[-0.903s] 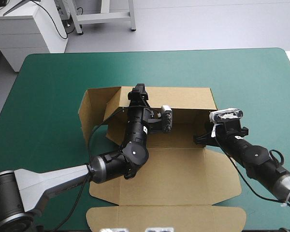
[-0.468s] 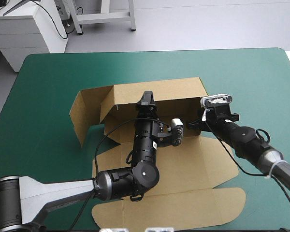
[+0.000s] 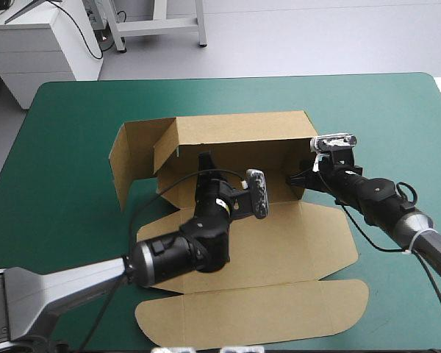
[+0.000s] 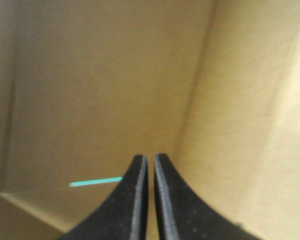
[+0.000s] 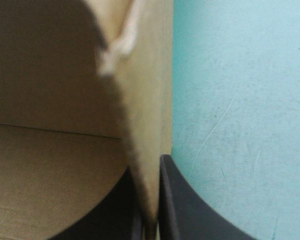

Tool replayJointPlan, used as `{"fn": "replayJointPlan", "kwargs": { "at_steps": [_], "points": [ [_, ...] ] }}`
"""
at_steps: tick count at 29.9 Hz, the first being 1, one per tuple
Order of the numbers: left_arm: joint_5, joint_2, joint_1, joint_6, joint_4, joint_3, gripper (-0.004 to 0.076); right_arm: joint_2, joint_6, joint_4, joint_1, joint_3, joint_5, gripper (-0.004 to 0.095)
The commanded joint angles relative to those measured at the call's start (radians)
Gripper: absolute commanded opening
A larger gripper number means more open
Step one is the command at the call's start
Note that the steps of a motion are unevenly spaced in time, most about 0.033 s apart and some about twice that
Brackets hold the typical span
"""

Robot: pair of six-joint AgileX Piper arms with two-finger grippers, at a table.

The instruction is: Fold the box

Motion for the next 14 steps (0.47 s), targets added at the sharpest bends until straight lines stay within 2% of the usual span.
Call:
{"fn": "replayJointPlan", "kwargs": {
  "at_steps": [1,3,6,11,14],
  "points": [
    [0.01,-0.089,0.116,0.233,-0.333,-0.165,0.0014,-0.007,0.026,0.001,0.0,-0.015,0.073,-0.002],
    [0.106,-0.094,0.22,0.355,-0.523,-0.26,0.0014,-0.007,0.038,-0.009,0.0,-0.015,0.092,-0.002],
    [0.191,-0.096,0.407,0.483,-0.77,-0.373,0.0009,-0.007,0.096,-0.064,0.0,-0.015,0.112,-0.002],
    [0.192,-0.101,0.794,0.622,-1.285,-0.443,0.0007,-0.007,0.257,-0.225,0.0,-0.015,0.11,-0.002],
    [0.203,-0.101,0.997,0.645,-1.447,-0.443,0.0007,-0.007,0.343,-0.314,0.0,-0.025,0.121,-0.002]
  ]
}}
